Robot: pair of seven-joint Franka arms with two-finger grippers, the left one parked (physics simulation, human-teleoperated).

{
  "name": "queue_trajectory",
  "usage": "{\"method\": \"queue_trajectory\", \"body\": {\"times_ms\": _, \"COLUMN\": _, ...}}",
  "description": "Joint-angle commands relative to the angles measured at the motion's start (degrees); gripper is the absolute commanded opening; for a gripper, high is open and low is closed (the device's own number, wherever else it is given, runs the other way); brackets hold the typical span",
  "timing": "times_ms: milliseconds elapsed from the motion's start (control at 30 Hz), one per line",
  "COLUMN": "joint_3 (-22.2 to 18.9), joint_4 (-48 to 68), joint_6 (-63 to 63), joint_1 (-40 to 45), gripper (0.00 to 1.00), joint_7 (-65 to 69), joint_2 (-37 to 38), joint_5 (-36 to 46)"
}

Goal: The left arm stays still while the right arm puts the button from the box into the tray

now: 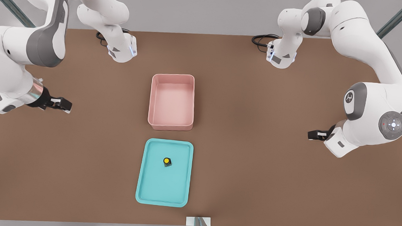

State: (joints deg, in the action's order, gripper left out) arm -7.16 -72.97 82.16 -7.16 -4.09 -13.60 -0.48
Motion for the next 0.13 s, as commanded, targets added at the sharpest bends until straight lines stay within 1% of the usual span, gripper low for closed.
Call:
{"method": "queue_trajectory", "body": {"times_ms": 0, "joint_3": 0.0, "joint_4": 0.0, "joint_6": -4.1, "joint_1": -0.1, "gripper": 1.00, "joint_7": 15.3, "joint_2": 0.0, "joint_5": -0.4}}
{"method": "queue_trajectory", "body": {"times_ms": 100, "joint_3": 0.0, "joint_4": 0.0, "joint_6": -3.2, "joint_1": -0.7, "gripper": 1.00, "joint_7": 15.2, "joint_2": -0.6, "joint_5": -0.3}}
